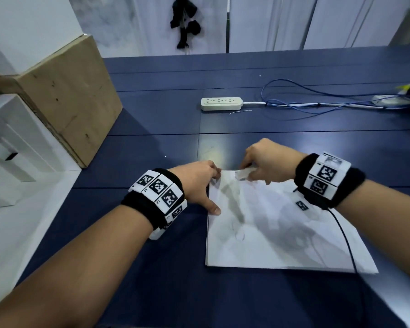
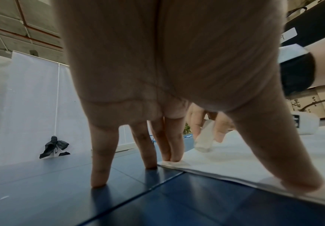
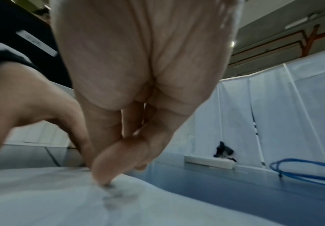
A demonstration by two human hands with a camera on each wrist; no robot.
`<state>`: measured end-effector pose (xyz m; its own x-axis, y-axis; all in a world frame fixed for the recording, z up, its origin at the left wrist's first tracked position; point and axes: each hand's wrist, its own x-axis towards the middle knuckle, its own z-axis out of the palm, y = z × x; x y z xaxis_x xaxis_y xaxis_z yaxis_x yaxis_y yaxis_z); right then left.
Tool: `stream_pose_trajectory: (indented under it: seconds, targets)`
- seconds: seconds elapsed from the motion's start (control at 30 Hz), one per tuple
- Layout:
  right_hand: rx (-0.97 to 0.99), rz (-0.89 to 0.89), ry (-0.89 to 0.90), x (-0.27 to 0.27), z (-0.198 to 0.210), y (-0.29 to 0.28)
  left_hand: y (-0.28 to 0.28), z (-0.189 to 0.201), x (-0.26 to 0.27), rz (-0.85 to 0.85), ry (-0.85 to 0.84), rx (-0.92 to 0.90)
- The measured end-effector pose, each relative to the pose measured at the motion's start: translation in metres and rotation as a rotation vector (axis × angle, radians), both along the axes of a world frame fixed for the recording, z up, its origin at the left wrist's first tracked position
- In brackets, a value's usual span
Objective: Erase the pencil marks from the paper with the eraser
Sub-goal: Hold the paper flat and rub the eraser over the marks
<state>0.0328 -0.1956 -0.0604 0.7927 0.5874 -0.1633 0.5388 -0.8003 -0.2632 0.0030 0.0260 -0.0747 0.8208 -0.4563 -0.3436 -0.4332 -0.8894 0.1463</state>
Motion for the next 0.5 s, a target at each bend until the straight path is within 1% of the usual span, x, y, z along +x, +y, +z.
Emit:
stream_pose_trajectory:
  seconds: [0.1, 0.17, 0.23, 0.3, 0.4, 0.47, 0.5]
  targets:
    - [-0.021, 0.11, 0.096, -0.026, -0.002, -0.005, 0.0, 0.0, 0.001, 0.009, 0.013, -0.006]
    - [-0.066, 0.152, 0.148, -0.032, 0.0, -0.004, -0.001, 0.001, 0.0, 0.006, 0.015, -0.004]
    - [-0.085, 0.111, 0.111, -0.02, 0.002, -0.002, -0.002, 0.001, 0.0, 0.004, 0.009, 0.0]
    - [-0.078, 0.057, 0.037, -0.004, 0.002, 0.001, -0.002, 0.002, -0.001, 0.001, 0.004, 0.002]
    - [-0.044, 0.038, -0.023, -0.002, 0.001, 0.003, -0.002, 0.002, -0.001, 0.005, 0.001, -0.006]
    - [-0.022, 0.084, 0.001, -0.017, 0.001, 0.0, -0.001, 0.0, -0.001, 0.01, 0.005, -0.022]
    - [-0.014, 0.118, 0.048, -0.025, 0.001, -0.001, -0.001, 0.0, 0.0, 0.008, 0.009, -0.028]
